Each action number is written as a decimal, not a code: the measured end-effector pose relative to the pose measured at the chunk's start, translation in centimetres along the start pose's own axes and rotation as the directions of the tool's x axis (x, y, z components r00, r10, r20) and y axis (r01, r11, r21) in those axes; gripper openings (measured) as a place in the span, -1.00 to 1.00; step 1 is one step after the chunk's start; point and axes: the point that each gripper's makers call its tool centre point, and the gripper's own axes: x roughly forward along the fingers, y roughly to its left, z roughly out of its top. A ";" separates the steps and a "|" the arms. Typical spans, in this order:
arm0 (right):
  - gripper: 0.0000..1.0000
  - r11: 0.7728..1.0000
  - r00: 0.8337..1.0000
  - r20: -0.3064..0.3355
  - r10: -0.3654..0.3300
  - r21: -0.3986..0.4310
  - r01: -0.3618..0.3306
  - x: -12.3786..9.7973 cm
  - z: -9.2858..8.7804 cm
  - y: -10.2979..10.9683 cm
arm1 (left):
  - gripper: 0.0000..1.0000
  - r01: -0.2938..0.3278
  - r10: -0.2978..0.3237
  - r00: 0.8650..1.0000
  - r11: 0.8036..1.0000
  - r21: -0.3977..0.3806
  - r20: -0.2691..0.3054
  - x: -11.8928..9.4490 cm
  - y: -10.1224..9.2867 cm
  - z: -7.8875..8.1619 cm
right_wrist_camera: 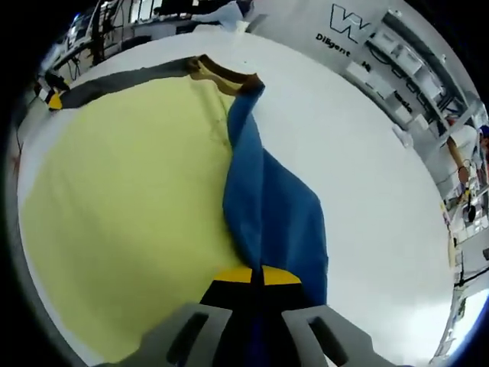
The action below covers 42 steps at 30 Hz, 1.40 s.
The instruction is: Fold the garment on the visible template until the final outline fits inside the template.
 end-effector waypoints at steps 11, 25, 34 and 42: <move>-1.00 0.999 0.999 -0.013 0.029 0.034 -0.029 0.0 -0.1 0.2 | 0.40 0.029 -0.060 0.986 0.980 0.198 0.153 -0.9 -4.3 8.2; -1.00 0.999 0.992 0.118 0.042 0.028 -0.046 -3.4 4.5 -3.9 | 0.40 0.254 -0.340 0.926 0.883 0.394 0.166 0.6 -24.3 11.5; -1.00 0.999 0.990 0.144 -0.001 0.039 -0.005 -3.4 6.2 -8.3 | 0.48 0.259 -0.316 0.948 0.838 0.481 0.041 2.7 -26.1 8.6; -1.00 1.000 0.993 0.119 -0.017 0.022 0.015 -2.3 6.6 -10.4 | 0.70 0.256 -0.320 0.946 0.840 0.478 0.056 3.1 -25.0 9.1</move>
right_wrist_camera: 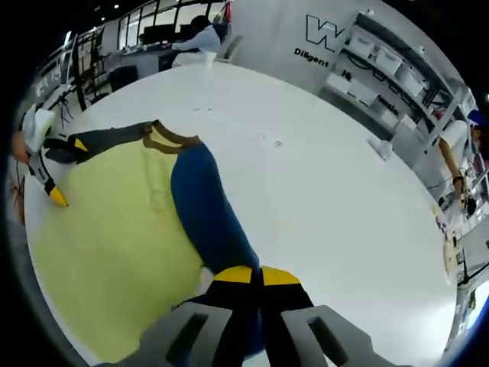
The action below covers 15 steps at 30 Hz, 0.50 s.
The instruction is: Fold the garment on the visible template until the final outline fits inside the template.
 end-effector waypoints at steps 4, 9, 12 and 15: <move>-1.00 1.000 1.000 -0.019 0.010 -0.005 -0.011 0.8 -0.3 -0.8 | 0.68 0.011 -0.011 1.000 1.000 0.006 -0.012 -0.1 0.7 -0.3; -1.00 1.000 0.999 -0.042 0.029 0.007 -0.029 1.6 -0.7 -1.3 | 0.70 0.026 -0.025 0.999 0.999 0.025 -0.035 -0.3 2.0 -0.7; -1.00 0.999 0.998 -0.055 0.042 0.014 -0.041 2.2 -0.8 -1.4 | 0.70 0.038 -0.036 0.998 0.999 0.037 -0.053 -0.3 1.9 -0.7; -1.00 0.999 0.997 -0.069 0.047 0.031 -0.045 3.0 -0.9 -1.4 | 0.72 0.045 -0.042 0.997 0.998 0.046 -0.068 -0.3 1.4 -0.7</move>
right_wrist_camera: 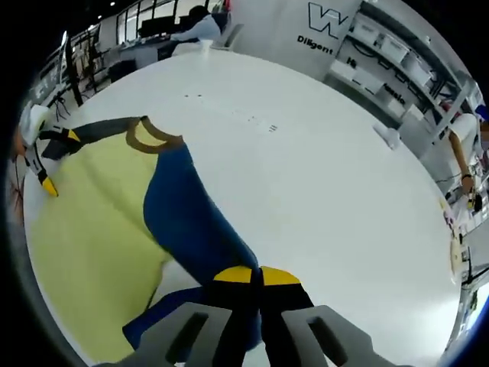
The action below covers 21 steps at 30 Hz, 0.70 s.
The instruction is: Fold the garment on the visible template until the final outline fits inside the template.
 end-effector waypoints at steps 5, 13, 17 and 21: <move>-1.00 0.998 1.000 -0.011 -0.005 0.067 0.006 0.6 -0.9 0.0 | 0.73 0.025 -0.025 1.000 1.000 -0.016 -0.016 -0.1 -1.5 0.3; -0.72 0.998 0.997 0.054 -0.057 0.031 0.056 0.1 -1.4 -0.5 | 0.69 0.045 -0.046 0.997 0.999 0.016 0.067 -0.7 -4.3 2.9; -0.52 0.994 0.994 0.089 -0.068 0.094 0.060 -0.6 -1.5 -0.2 | 0.70 0.085 -0.089 0.993 0.995 0.045 0.081 -0.5 -6.8 3.4; -0.46 0.994 0.994 0.101 -0.051 0.101 0.041 -1.2 -2.1 1.2 | 0.71 0.121 -0.128 0.989 0.988 0.096 0.079 -0.2 -8.5 3.5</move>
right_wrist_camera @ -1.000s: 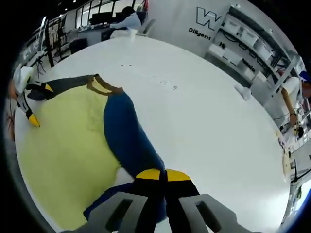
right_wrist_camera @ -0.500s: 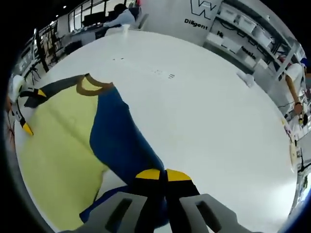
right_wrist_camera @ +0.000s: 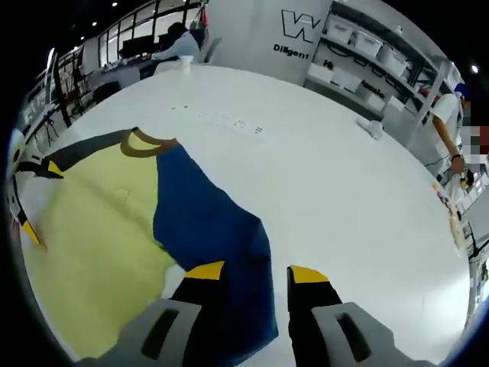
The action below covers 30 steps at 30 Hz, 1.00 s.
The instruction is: Fold the garment on the visible template until the final outline fits inside the template.
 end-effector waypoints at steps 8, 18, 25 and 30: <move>-0.34 0.997 0.998 0.027 0.058 -0.053 -0.056 -1.1 -0.8 2.4 | 0.71 0.021 -0.021 1.000 0.999 0.025 -0.012 -0.1 -0.9 -0.6; -0.25 0.988 0.992 0.028 0.121 -0.098 -0.118 -2.8 -2.3 4.7 | 0.70 0.019 -0.018 1.000 0.998 0.064 -0.017 -0.7 -1.8 -2.0; -0.14 0.969 0.980 0.030 0.198 -0.158 -0.191 -4.1 -4.2 7.3 | 0.71 0.015 -0.015 1.000 0.998 0.054 0.000 -1.2 -2.1 -2.0; -0.16 0.951 0.972 0.010 0.235 -0.207 -0.228 -4.7 -5.7 9.1 | 0.71 0.031 -0.031 1.000 0.997 0.070 0.002 -1.3 -3.2 -2.2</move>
